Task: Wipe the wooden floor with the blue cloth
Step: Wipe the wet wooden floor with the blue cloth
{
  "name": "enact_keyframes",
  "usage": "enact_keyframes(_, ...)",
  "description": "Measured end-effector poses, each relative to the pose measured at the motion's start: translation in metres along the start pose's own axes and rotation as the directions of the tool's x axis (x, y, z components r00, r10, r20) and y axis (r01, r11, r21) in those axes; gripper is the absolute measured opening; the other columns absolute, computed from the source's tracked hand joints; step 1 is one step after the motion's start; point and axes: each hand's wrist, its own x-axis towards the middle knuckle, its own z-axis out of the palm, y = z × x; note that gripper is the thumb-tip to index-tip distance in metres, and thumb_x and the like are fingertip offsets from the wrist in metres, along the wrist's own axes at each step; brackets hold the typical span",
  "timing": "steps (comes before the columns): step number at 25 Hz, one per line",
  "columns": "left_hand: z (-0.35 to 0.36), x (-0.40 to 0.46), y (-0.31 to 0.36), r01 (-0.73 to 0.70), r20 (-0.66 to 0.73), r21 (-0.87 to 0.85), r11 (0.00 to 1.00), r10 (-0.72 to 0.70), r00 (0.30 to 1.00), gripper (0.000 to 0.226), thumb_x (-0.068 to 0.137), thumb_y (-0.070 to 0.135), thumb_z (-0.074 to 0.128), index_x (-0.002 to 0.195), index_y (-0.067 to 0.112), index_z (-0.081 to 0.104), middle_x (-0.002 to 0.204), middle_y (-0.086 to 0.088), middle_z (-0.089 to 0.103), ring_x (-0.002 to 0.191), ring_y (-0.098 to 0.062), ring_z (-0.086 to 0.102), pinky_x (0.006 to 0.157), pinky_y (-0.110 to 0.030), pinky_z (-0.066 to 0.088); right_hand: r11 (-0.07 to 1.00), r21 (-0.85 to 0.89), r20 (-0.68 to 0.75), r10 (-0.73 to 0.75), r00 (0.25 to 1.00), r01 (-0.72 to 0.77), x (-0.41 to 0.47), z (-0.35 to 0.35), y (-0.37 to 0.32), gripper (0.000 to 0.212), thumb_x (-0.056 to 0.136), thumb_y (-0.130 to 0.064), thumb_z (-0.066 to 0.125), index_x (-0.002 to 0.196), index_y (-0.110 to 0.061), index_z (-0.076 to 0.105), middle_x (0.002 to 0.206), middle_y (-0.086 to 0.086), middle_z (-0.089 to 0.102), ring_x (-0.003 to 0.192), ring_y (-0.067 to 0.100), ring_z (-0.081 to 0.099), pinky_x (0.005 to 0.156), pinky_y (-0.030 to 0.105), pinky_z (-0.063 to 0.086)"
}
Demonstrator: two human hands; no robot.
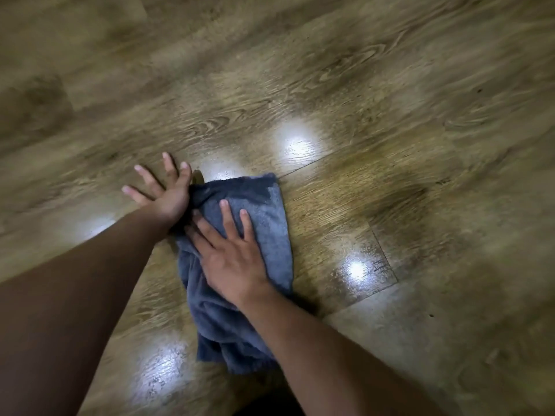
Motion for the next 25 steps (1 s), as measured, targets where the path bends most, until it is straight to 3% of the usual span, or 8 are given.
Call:
enact_keyframes(3, 0.001, 0.004, -0.005, -0.011, 0.022, 0.007, 1.0, 0.011, 1.0, 0.068, 0.103, 0.063, 0.01, 0.163, 0.03, 0.004, 0.169, -0.002, -0.016, 0.152, -0.031, -0.024, 0.116, -0.057, -0.024, 0.999, -0.043, -0.03, -0.023, 0.999, 0.021, -0.005, -0.013, 0.044, 0.058, 0.097, -0.035, 0.036, 0.155, -0.032, 0.029, 0.166, -0.011, 0.012, 0.153, 0.033, 0.001, 0.12, 0.055, 0.001)
enact_keyframes(6, 0.002, 0.002, 0.002, 0.16, 0.064, -0.104, 0.982, -0.154, 0.986, 0.063, 0.1, 0.068, 0.019, 0.157, 0.05, -0.002, 0.168, -0.002, -0.021, 0.148, -0.046, -0.026, 0.116, -0.062, -0.015, 0.987, -0.028, -0.102, 0.153, 0.983, -0.157, -0.007, -0.029, 0.12, 0.057, 0.099, -0.037, 0.041, 0.155, -0.034, 0.029, 0.165, -0.014, 0.012, 0.153, 0.029, 0.005, 0.121, 0.051, 0.01)
enact_keyframes(10, 0.004, 0.008, -0.008, 0.135, 0.086, 0.018, 0.991, -0.136, 0.987, 0.074, 0.097, 0.07, 0.03, 0.151, 0.055, -0.019, 0.16, -0.001, -0.039, 0.143, -0.049, -0.034, 0.115, -0.065, -0.014, 0.913, 0.023, -0.173, 0.405, 0.898, -0.407, -0.007, -0.059, 0.226, 0.052, 0.102, -0.038, 0.036, 0.154, -0.037, 0.03, 0.165, -0.013, 0.016, 0.153, 0.026, 0.009, 0.12, 0.05, 0.013)
enact_keyframes(14, 0.009, 0.016, -0.016, 0.129, 0.102, 0.053, 0.99, -0.134, 0.986, 0.078, 0.095, 0.074, 0.028, 0.147, 0.056, -0.026, 0.157, -0.002, -0.044, 0.141, -0.05, -0.036, 0.113, -0.068, -0.013, 0.872, 0.067, -0.186, 0.488, 0.853, -0.485, 0.001, -0.074, 0.275, 0.048, 0.103, -0.036, 0.037, 0.151, -0.035, 0.036, 0.164, -0.012, 0.021, 0.152, 0.026, 0.012, 0.119, 0.052, 0.015)
enact_keyframes(20, 0.013, 0.019, -0.021, 0.113, 0.083, 0.01, 0.993, -0.114, 0.99, 0.073, 0.092, 0.078, 0.027, 0.122, 0.068, -0.04, 0.15, 0.007, -0.053, 0.138, -0.043, -0.045, 0.104, -0.082, -0.007, 0.813, 0.162, -0.213, 0.582, 0.785, -0.559, 0.013, -0.065, 0.221, 0.05, 0.102, -0.039, 0.039, 0.152, -0.036, 0.034, 0.165, -0.012, 0.019, 0.153, 0.031, 0.005, 0.12, 0.055, 0.006)
enact_keyframes(23, 0.014, 0.015, -0.012, 0.109, 0.103, -0.009, 0.994, -0.108, 0.989, 0.074, 0.097, 0.07, 0.028, 0.139, 0.061, -0.032, 0.151, 0.005, -0.051, 0.137, -0.044, -0.046, 0.105, -0.081, -0.008, 0.893, 0.124, -0.178, 0.449, 0.876, -0.433, 0.004, -0.046, 0.132, 0.054, 0.099, -0.041, 0.039, 0.153, -0.038, 0.032, 0.165, -0.013, 0.016, 0.153, 0.031, 0.003, 0.12, 0.055, 0.006)
enact_keyframes(25, 0.005, 0.004, -0.006, 0.092, 0.111, -0.086, 0.992, -0.083, 0.99, 0.068, 0.1, 0.059, 0.033, 0.15, 0.059, -0.014, 0.158, 0.006, -0.041, 0.143, -0.041, -0.039, 0.106, -0.08, -0.01, 0.959, 0.048, -0.141, 0.284, 0.948, -0.28, -0.015, -0.018, 0.053, 0.057, 0.097, -0.042, 0.04, 0.154, -0.038, 0.032, 0.165, -0.012, 0.016, 0.153, 0.032, 0.006, 0.12, 0.056, 0.009)
